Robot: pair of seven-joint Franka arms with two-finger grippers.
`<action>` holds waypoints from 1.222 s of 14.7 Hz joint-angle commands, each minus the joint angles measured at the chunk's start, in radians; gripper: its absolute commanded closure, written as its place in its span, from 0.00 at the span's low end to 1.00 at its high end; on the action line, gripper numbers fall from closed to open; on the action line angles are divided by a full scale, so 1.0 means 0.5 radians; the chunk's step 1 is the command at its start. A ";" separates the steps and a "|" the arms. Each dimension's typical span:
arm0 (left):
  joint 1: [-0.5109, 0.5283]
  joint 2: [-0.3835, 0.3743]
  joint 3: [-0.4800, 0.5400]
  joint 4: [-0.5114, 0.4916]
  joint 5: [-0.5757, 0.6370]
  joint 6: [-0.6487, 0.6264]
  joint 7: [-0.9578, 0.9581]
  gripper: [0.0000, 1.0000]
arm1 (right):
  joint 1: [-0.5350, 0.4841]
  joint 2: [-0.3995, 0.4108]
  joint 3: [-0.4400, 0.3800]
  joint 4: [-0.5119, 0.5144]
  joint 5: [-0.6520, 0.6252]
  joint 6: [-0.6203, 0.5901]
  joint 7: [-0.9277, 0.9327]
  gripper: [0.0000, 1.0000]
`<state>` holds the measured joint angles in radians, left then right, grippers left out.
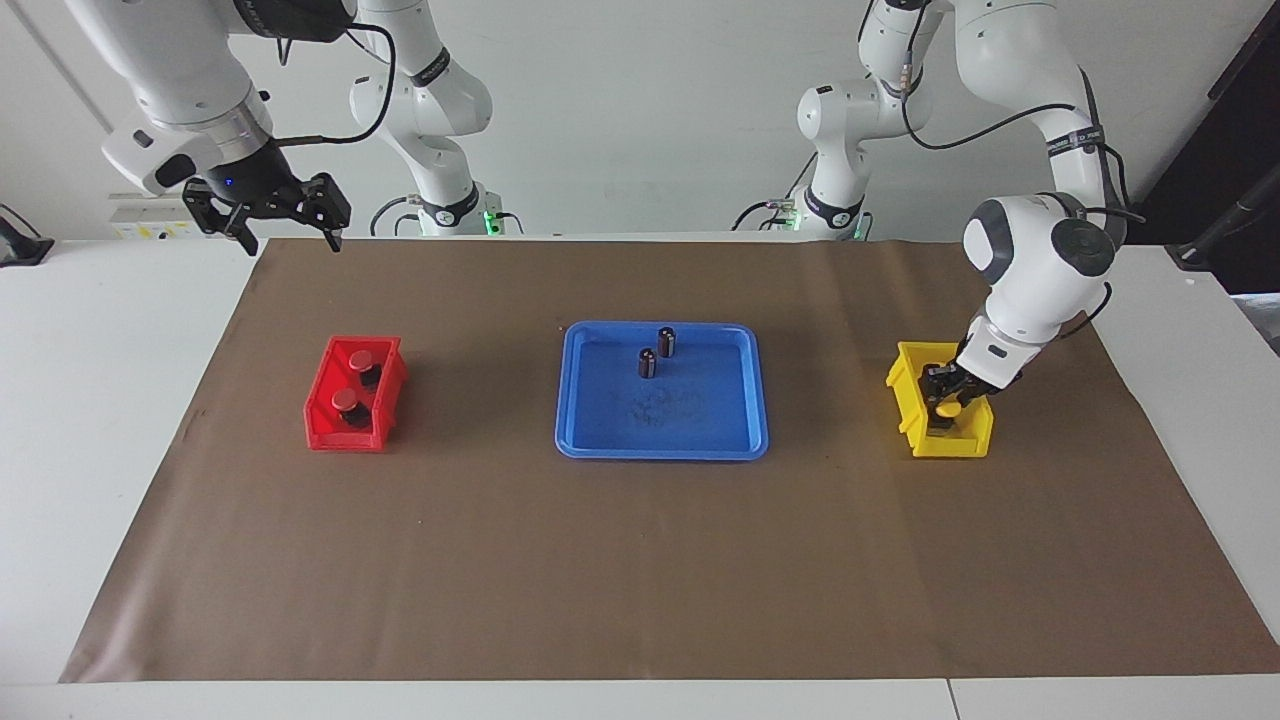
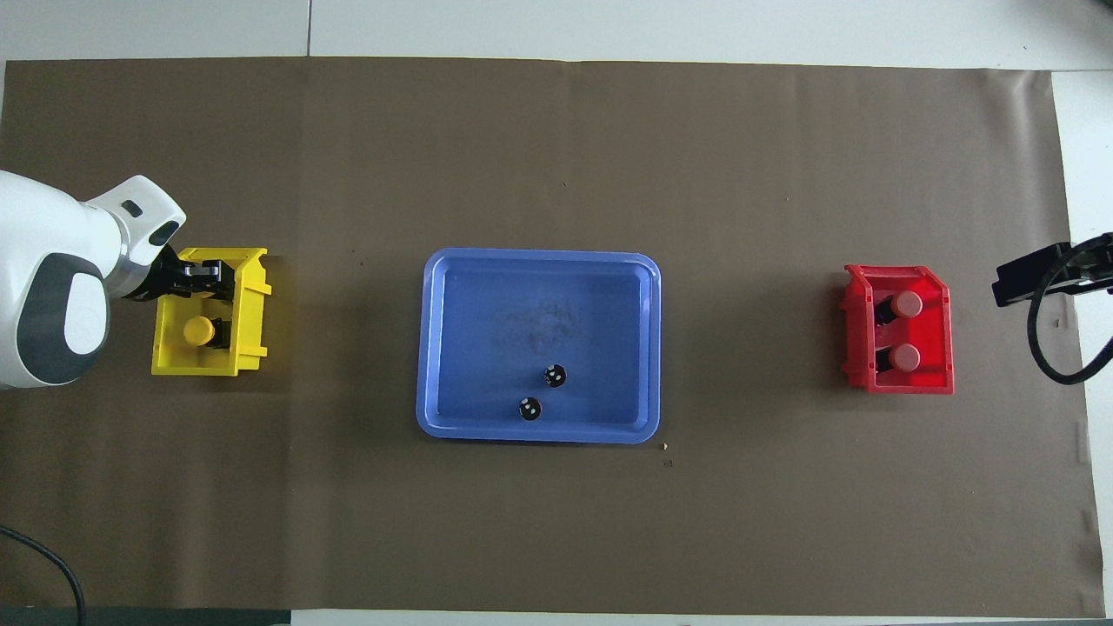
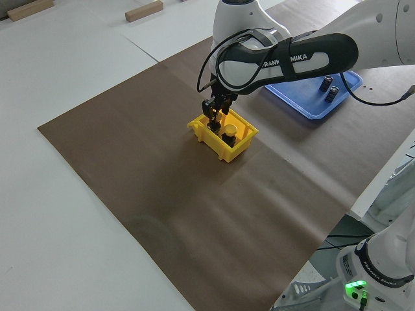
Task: Sort red and yellow buttons by color
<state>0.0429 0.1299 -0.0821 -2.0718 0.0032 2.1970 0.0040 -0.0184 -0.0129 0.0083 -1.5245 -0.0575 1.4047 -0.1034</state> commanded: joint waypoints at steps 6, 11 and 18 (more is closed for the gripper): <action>-0.012 0.001 0.011 0.495 -0.043 -0.466 0.044 0.00 | 0.006 -0.026 0.002 -0.025 0.032 -0.036 0.010 0.00; -0.012 -0.039 -0.053 1.050 -0.034 -1.128 0.075 0.00 | 0.003 -0.026 0.002 -0.025 0.032 -0.036 0.010 0.00; -0.025 -0.131 -0.106 1.244 -0.037 -1.522 0.136 0.00 | 0.006 -0.026 0.002 -0.025 0.032 -0.036 0.010 0.00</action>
<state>0.0315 0.0733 -0.1363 -1.4567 0.0015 1.4602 0.0472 -0.0161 -0.0130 0.0094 -1.5249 -0.0575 1.3956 -0.1034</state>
